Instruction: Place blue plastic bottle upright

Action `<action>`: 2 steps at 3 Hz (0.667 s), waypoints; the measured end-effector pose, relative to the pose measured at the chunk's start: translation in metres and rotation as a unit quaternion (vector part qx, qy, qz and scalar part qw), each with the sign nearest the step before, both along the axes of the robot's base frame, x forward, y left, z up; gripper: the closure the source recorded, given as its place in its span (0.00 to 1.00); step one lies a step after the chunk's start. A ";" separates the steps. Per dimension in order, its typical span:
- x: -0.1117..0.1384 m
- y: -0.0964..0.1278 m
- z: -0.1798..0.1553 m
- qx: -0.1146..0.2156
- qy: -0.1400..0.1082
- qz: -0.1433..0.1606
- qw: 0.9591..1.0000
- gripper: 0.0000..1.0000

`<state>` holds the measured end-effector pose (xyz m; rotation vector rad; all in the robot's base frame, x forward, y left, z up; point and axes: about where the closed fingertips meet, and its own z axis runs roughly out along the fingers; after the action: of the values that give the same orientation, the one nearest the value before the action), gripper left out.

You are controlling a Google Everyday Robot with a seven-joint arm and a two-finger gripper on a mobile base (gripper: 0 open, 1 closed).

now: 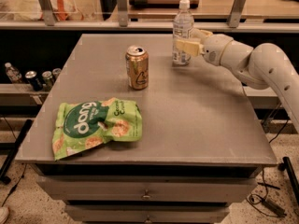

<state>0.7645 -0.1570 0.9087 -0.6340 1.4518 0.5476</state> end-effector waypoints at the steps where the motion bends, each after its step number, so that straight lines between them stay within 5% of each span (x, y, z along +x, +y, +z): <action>1: 0.000 -0.002 0.000 0.009 -0.005 -0.002 1.000 0.15; 2: -0.001 -0.004 0.001 0.015 -0.009 -0.003 1.000 0.00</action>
Offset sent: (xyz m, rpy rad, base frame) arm -0.0024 -0.0134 0.0018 0.0406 -0.0259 -0.0186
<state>0.7635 -0.1610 0.9100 -0.6093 1.4260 0.5562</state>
